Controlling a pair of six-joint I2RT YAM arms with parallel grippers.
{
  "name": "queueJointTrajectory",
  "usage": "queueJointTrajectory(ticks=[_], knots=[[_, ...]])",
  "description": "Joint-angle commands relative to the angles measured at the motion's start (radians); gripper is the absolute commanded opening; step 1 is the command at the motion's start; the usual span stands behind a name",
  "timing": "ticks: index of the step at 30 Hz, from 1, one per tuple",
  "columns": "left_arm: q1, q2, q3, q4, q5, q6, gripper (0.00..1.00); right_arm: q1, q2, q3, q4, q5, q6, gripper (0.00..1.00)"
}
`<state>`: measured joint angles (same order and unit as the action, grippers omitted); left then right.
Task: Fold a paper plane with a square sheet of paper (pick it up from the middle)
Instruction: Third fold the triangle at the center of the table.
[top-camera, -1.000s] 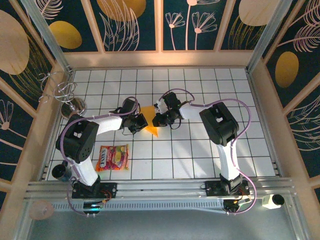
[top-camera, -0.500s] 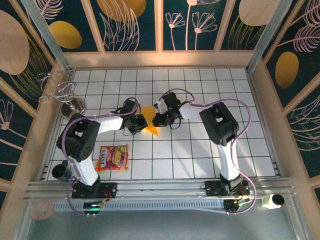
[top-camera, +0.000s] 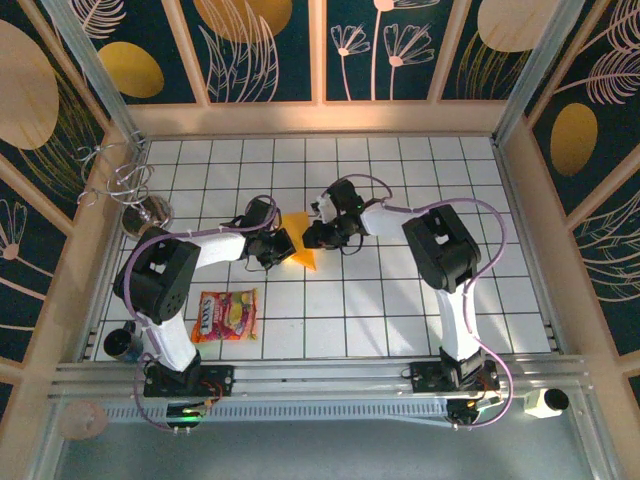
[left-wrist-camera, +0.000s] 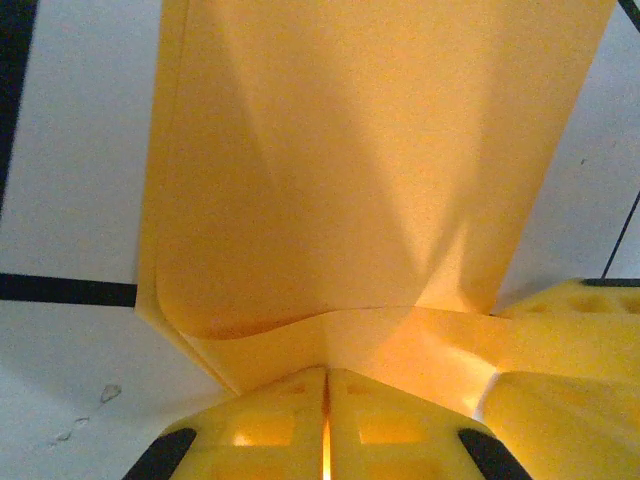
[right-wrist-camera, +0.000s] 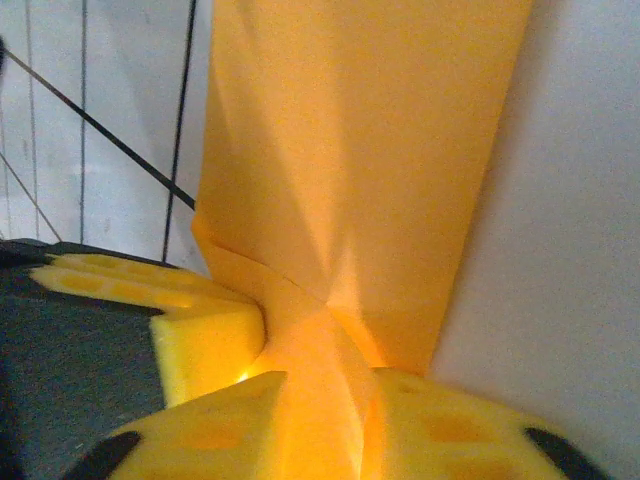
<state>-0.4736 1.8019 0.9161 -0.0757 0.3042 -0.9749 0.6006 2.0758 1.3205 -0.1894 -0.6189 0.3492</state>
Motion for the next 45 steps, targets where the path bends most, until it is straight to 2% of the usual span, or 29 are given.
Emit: queueJointTrajectory(ticks=[1,4,9,18,35,45], knots=[[-0.003,0.037,-0.025,-0.029,-0.037,-0.02,0.09,-0.024,-0.099,-0.033,0.022,0.031,0.053,0.32],[-0.003,0.038,-0.02,-0.027,-0.039,-0.025,0.09,-0.023,-0.139,-0.069,0.037,0.049,0.062,0.3],[-0.002,0.042,-0.012,-0.03,-0.035,-0.028,0.1,0.002,-0.167,-0.114,0.048,0.022,0.06,0.19],[-0.003,0.043,-0.008,-0.029,-0.03,-0.033,0.1,0.086,-0.103,-0.081,0.001,0.008,0.038,0.11],[-0.002,0.047,-0.003,-0.034,-0.022,-0.031,0.1,0.109,-0.038,-0.03,-0.078,0.086,0.001,0.09],[-0.003,0.05,-0.003,-0.039,-0.027,-0.025,0.1,0.119,-0.077,-0.021,-0.075,0.076,-0.016,0.09]])
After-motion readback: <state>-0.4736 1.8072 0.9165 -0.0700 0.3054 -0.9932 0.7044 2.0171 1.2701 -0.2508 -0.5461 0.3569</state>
